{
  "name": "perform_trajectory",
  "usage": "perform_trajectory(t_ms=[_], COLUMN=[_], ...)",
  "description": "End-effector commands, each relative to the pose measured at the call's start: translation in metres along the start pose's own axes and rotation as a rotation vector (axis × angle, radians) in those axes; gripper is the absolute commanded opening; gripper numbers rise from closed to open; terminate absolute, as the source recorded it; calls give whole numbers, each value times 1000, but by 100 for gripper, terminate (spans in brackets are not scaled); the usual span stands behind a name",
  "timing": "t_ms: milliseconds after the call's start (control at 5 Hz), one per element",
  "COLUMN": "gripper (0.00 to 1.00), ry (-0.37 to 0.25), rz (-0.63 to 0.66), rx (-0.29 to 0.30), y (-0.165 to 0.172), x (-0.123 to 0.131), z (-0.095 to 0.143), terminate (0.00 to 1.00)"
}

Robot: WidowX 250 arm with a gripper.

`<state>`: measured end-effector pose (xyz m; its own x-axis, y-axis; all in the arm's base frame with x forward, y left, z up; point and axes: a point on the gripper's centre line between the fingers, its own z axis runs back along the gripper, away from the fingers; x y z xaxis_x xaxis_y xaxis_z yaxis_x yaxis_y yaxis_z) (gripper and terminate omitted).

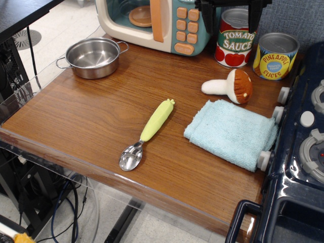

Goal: Pick up the shaker and place it behind the blue cloth

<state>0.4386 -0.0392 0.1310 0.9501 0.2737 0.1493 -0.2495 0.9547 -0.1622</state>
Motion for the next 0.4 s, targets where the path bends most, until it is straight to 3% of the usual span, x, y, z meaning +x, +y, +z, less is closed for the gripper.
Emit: perform_trajectory(t_ms=[0,200], gripper=[100,100], ry=[-69,-69], rz=[-9,-9], rx=[-26,-26], y=[7,7], x=[-12,-12], z=[38,38], terminate=[0,100])
